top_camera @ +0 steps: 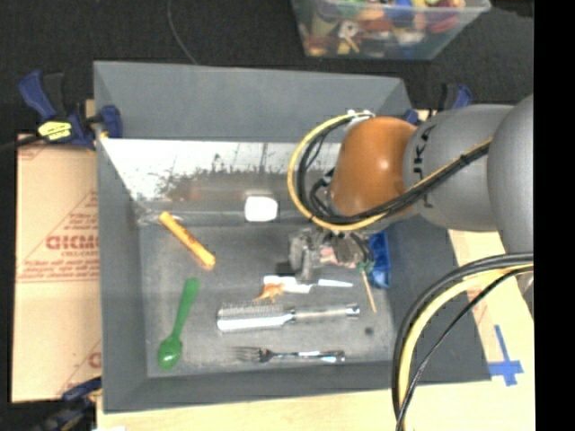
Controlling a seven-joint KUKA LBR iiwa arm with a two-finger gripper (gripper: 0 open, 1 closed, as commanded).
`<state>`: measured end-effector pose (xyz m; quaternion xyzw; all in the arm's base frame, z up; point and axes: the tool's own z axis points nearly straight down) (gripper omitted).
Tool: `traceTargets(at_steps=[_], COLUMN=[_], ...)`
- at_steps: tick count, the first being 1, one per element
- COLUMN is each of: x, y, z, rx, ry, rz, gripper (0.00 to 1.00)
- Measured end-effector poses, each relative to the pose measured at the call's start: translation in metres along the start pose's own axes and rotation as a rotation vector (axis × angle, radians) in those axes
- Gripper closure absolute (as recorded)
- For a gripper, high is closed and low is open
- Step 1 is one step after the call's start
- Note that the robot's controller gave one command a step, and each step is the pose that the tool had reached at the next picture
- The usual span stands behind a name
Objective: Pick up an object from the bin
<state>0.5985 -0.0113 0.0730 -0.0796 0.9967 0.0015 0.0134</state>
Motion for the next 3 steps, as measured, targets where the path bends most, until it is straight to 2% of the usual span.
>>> traceTargets(at_steps=[1,3], x=[0.0,-0.001], y=[0.0,-0.001], z=[-0.006,-0.048], rx=[0.0,0.001], ry=[0.0,-0.002], rz=[0.0,0.002], gripper=[1.0,1.0])
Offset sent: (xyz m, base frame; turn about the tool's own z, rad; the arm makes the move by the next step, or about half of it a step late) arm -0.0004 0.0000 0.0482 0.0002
